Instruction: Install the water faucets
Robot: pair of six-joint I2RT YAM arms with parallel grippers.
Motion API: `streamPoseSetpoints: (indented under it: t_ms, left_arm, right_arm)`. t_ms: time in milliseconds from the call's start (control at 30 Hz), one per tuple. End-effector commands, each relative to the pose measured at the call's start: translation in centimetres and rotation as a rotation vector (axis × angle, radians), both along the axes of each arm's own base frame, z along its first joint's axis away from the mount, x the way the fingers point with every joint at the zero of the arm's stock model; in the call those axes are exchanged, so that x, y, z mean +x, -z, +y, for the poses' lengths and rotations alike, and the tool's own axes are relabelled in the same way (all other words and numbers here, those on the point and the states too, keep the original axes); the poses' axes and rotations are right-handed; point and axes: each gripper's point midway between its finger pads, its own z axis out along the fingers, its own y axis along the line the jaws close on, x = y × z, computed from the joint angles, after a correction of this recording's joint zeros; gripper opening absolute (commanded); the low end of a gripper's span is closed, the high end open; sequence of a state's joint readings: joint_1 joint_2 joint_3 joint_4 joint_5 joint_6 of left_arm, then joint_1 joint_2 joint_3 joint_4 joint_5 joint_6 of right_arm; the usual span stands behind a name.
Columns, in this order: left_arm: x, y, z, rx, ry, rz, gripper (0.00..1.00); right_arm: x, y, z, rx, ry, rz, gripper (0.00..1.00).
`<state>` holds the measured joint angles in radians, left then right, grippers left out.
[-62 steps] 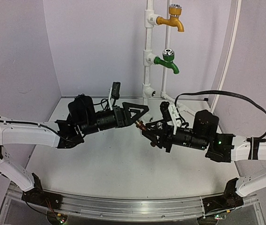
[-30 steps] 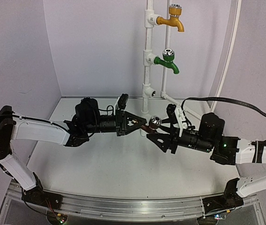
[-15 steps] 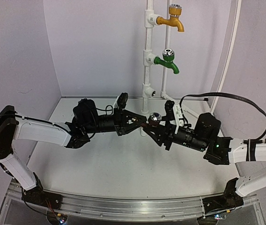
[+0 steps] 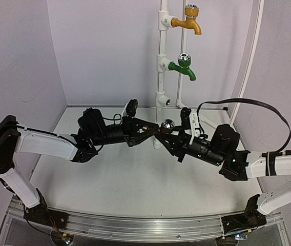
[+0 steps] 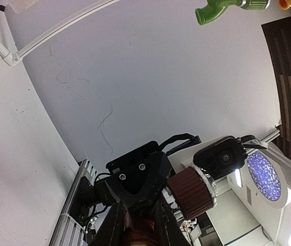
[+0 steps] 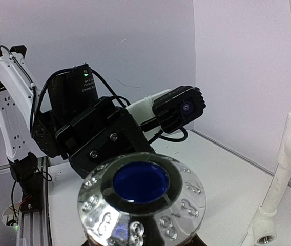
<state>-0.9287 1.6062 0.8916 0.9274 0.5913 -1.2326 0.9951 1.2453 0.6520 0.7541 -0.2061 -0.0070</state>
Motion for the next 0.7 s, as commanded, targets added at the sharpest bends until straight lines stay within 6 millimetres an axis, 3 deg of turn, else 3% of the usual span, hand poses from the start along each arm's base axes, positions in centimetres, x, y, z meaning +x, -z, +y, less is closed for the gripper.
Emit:
streamPoseSetpoints:
  t_ms: [0,67,133,267,433,533,667]
  left_arm:
    - [0.0,-0.3,1.0,-0.024,-0.029,-0.037,0.52]
    - [1.0,0.3,2.2,-0.011,-0.085,-0.047,0.73]
    - [2.8,1.3,3.7,0.031,-0.153,-0.069,0.80]
    - [5.8,1.2,4.4,0.236,-0.291,-0.280,0.80]
    - [9.2,-2.9,4.6,0.334,-0.454,-0.563,0.83]
    - [10.9,-4.5,3.3,0.363,-0.464,-0.656,0.86]
    - [13.3,-5.7,1.2,0.355,-0.417,-0.679,0.86]
  right_arm:
    - [0.9,-2.5,-1.9,0.091,0.089,-0.048,0.00]
    - [0.7,-1.6,-2.8,0.048,0.116,-0.064,0.00]
    - [1.3,-1.1,-4.5,-0.022,0.199,-0.101,0.00]
    - [2.5,0.1,-6.6,-0.277,0.302,-0.243,0.00]
    - [3.4,-0.7,-9.0,-0.542,0.376,-0.367,0.00]
    - [4.0,-2.2,-10.0,-0.609,0.436,-0.459,0.00]
    - [5.2,-1.9,-9.8,-0.778,0.430,-0.583,0.00]
